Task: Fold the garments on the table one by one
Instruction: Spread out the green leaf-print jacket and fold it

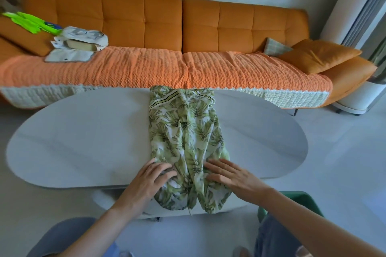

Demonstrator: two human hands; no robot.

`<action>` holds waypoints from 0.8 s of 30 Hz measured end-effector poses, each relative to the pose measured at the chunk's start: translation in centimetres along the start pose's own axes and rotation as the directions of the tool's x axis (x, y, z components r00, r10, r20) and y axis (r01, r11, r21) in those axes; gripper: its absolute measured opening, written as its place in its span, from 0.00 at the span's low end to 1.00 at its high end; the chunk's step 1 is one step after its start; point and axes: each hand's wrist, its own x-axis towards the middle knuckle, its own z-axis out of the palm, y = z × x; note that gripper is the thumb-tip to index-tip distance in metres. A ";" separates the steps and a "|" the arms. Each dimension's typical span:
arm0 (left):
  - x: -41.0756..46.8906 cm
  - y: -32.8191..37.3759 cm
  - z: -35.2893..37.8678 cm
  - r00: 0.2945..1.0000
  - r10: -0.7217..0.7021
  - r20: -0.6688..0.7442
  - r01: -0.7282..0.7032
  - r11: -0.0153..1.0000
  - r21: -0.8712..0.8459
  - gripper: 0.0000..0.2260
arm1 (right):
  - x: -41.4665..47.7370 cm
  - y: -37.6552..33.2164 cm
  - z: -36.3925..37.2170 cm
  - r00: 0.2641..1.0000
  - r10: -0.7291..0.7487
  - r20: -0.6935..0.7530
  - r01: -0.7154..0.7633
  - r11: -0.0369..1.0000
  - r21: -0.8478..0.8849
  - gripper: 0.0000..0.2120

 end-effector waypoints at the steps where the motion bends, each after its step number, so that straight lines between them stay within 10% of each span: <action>1: 0.2 0.2 0.1 0.999 0.017 -0.043 -0.018 0.999 -0.030 0.38 | 0.3 -0.2 0.1 1.000 -0.001 -0.012 0.001 1.000 0.004 0.31; 9: 0.1 0.1 -1.7 0.977 0.012 -0.211 -0.086 0.935 -0.345 0.14 | 1.9 -0.8 -3.0 0.972 0.229 -0.048 -0.200 0.920 0.337 0.30; 12: 0.4 0.7 -4.5 0.949 -0.284 -0.134 0.139 0.763 -0.632 0.13 | 2.4 -1.2 -6.2 0.835 0.500 0.229 -0.530 0.620 0.579 0.15; 16: 4.6 -0.3 -7.7 0.807 -0.590 -0.024 0.369 0.536 -0.759 0.17 | 5.5 0.3 -9.6 0.742 0.559 0.371 -0.477 0.049 0.878 0.11; 19: 8.4 -3.4 -8.1 0.671 -0.712 0.208 0.507 0.236 -0.829 0.18 | 8.4 3.7 -9.6 0.612 0.605 0.509 -0.524 -0.172 0.834 0.30; 24: 9.3 -4.9 -5.1 0.531 -0.749 0.396 0.742 0.185 -0.644 0.18 | 8.6 4.8 -5.4 0.404 0.693 0.597 -0.781 -0.078 0.620 0.28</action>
